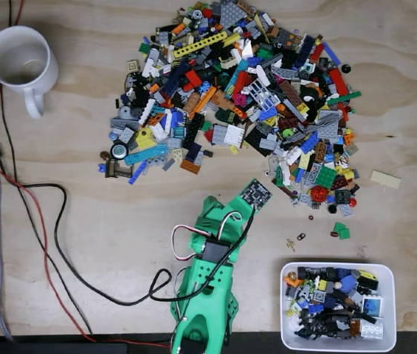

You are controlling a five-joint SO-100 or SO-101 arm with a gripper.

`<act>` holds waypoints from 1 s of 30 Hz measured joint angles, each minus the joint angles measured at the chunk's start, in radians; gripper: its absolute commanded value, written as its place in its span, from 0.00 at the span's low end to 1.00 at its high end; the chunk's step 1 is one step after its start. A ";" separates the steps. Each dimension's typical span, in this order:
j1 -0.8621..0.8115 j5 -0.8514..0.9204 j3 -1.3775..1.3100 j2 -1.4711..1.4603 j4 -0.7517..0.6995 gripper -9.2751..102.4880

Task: Find the closest Lego and put it in the bin.

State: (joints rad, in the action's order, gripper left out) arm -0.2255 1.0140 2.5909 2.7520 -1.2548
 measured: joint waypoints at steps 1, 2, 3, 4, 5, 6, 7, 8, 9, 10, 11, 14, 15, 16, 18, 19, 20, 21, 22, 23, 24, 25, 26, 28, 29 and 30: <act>0.000 0.000 0.000 0.002 -0.002 0.28; -0.002 -0.012 0.000 0.006 -0.006 0.28; -0.014 -0.028 0.000 0.009 -0.008 0.28; -0.029 -0.037 0.000 0.009 -0.011 0.28; -0.037 -0.043 0.000 0.009 -0.011 0.28; -0.037 -0.046 0.000 0.009 -0.011 0.28; -0.031 -0.049 0.000 0.009 -0.011 0.28; -0.029 -0.052 0.000 0.009 -0.011 0.28; -0.028 -0.054 0.000 0.009 -0.011 0.28; -0.028 -0.055 0.000 0.009 -0.011 0.28; -0.028 -0.058 0.000 0.009 -0.011 0.28; -0.028 -0.060 0.000 0.009 -0.017 0.28; -0.028 -0.061 0.000 0.008 -0.015 0.28; -0.029 -0.063 0.000 -0.003 -0.015 0.28; -0.054 -0.074 0.000 -0.063 -0.003 0.28; -0.067 -0.077 0.000 -0.094 0.006 0.28; -0.083 -0.078 -0.014 -0.138 0.018 0.28; -0.103 -0.080 -0.029 -0.190 0.025 0.28; -0.130 -0.086 -0.054 -0.247 0.032 0.29; -0.161 -0.094 -0.077 -0.299 0.040 0.29; -0.190 -0.107 -0.098 -0.347 0.049 0.29; -0.224 -0.121 -0.118 -0.391 0.058 0.29; -0.258 -0.141 -0.135 -0.430 0.072 0.29; -0.327 -0.192 -0.158 -0.489 0.095 0.29; -0.354 -0.225 -0.164 -0.508 0.101 0.29; -0.377 -0.267 -0.170 -0.522 0.106 0.29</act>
State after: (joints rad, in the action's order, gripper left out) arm -0.6029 0.7470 2.4206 2.2304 -1.1490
